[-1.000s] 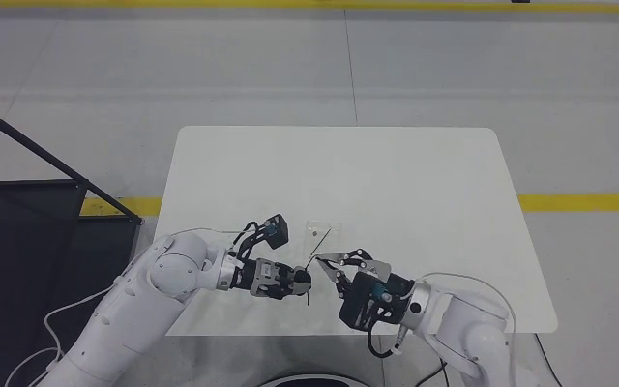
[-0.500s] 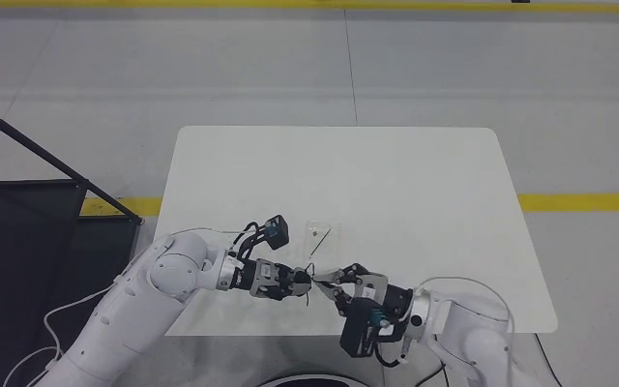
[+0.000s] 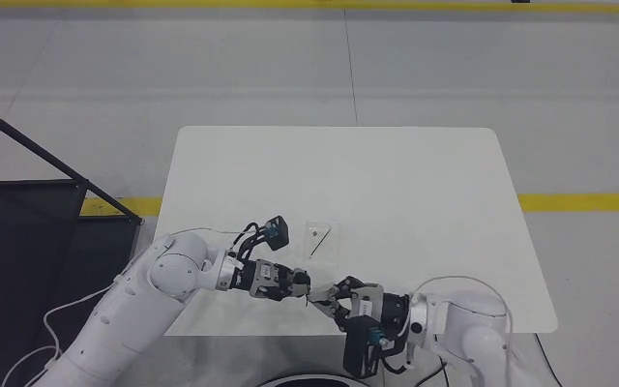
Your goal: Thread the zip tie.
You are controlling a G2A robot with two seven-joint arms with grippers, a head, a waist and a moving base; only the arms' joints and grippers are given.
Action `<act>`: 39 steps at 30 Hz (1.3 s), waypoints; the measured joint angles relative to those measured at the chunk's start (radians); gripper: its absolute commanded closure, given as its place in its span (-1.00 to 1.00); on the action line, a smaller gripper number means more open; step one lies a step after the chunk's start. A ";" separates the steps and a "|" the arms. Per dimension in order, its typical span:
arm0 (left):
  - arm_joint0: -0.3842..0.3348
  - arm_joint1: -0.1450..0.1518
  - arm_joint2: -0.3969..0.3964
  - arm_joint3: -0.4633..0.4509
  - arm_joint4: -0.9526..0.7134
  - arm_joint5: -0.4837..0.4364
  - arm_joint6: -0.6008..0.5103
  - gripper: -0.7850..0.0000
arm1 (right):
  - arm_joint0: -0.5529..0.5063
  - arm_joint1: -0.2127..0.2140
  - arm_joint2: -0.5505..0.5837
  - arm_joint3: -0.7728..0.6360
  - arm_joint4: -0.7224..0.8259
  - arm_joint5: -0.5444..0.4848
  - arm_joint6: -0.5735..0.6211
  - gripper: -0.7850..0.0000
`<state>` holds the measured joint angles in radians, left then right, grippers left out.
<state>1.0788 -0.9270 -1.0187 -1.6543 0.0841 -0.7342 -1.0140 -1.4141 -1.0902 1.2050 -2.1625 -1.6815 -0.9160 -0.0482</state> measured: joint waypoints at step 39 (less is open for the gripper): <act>0.038 0.013 -0.027 -0.036 0.094 -0.016 0.164 1.00 | 0.060 0.018 -0.071 0.015 0.061 -0.053 0.144 1.00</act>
<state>1.1166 -0.9141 -1.0458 -1.6902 0.1783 -0.7498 -0.8495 -1.3542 -1.0719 1.1339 -2.1473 -1.6204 -0.9689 0.0955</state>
